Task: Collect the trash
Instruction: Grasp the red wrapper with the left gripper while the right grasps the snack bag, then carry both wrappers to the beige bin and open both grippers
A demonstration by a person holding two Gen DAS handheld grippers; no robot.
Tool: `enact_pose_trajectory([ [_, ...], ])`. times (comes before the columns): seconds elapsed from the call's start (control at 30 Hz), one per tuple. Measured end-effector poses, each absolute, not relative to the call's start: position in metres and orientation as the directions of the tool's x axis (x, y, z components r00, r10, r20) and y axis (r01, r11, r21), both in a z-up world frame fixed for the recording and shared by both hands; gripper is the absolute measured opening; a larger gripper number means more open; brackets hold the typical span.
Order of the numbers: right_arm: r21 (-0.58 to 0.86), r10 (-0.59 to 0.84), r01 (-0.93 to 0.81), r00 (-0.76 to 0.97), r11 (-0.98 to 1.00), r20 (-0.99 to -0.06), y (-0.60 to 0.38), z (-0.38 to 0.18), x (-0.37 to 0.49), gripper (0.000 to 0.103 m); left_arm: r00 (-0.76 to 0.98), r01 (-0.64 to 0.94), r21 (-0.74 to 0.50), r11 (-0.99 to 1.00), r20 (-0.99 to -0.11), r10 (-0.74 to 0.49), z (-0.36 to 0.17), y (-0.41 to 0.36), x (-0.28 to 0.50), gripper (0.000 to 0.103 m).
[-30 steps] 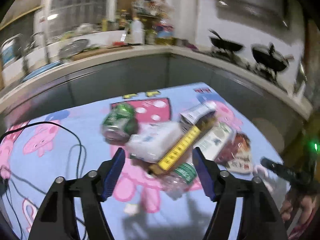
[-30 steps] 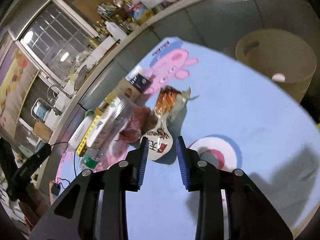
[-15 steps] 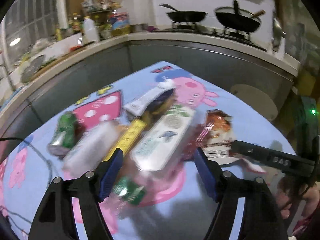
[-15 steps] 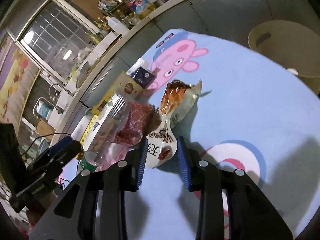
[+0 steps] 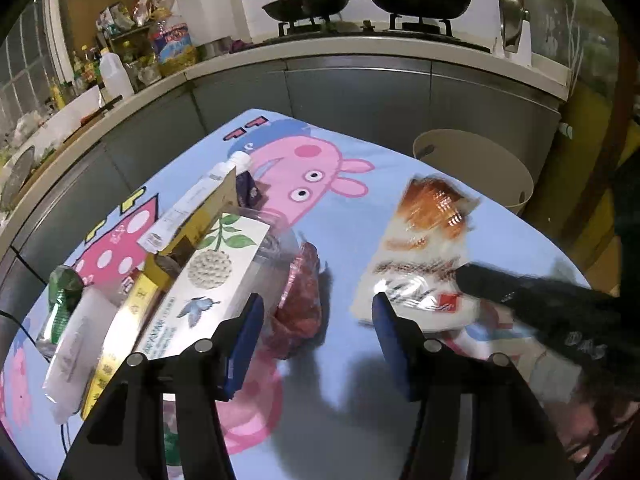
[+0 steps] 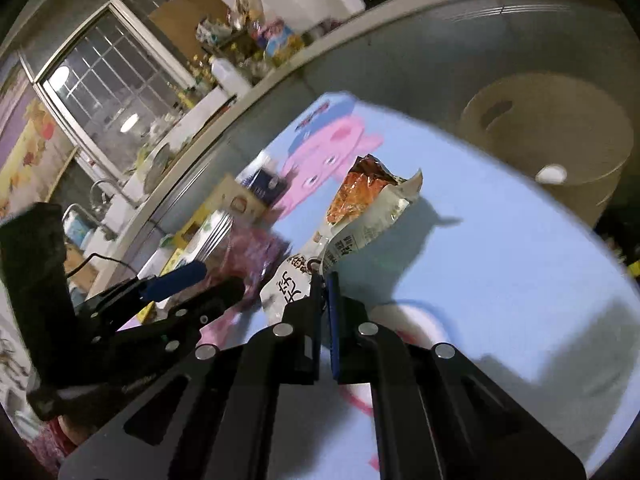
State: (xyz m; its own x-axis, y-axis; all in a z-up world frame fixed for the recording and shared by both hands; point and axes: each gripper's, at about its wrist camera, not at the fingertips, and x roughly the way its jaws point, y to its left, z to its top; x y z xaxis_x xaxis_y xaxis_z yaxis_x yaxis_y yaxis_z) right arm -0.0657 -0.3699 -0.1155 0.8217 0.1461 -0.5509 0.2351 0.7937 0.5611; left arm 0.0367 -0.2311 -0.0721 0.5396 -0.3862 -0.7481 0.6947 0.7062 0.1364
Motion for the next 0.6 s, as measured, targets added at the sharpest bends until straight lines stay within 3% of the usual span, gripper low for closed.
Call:
enact_pose_trajectory([
  [0.1,0.559,0.126,0.25,0.828,0.79,-0.547,-0.379,-0.113,-0.075,0.003,0.505,0.695,0.111,0.71,-0.778,-0.374,-0.083,-0.234,0.044,0.053],
  [0.17,0.568,0.124,0.255,0.831,0.782,-0.543,-0.384,-0.115,-0.078,0.003,0.505,0.68,0.113,0.725,-0.788,-0.351,-0.091,-0.234,0.049,0.046],
  [0.2,0.574,0.126,0.256,0.831,0.778,-0.541,-0.387,-0.116,-0.078,0.003,0.513,0.681,0.124,0.722,-0.783,-0.35,-0.092,-0.234,0.048,0.035],
  [0.27,0.582,0.134,0.255,0.83,0.772,-0.542,-0.389,-0.119,-0.078,0.003,0.463,0.684,0.068,0.727,-0.81,-0.36,-0.098,-0.234,0.053,0.023],
  [0.37,0.584,0.137,0.248,0.833,0.773,-0.536,-0.391,-0.119,-0.079,0.003,0.473,0.676,0.058,0.734,-0.799,-0.372,-0.092,-0.23,0.052,0.016],
  [0.6,0.572,0.076,0.277,0.853,0.772,-0.516,-0.417,-0.115,-0.088,0.003,0.415,0.705,-0.064,0.707,-0.771,-0.483,-0.064,-0.248,0.05,0.016],
])
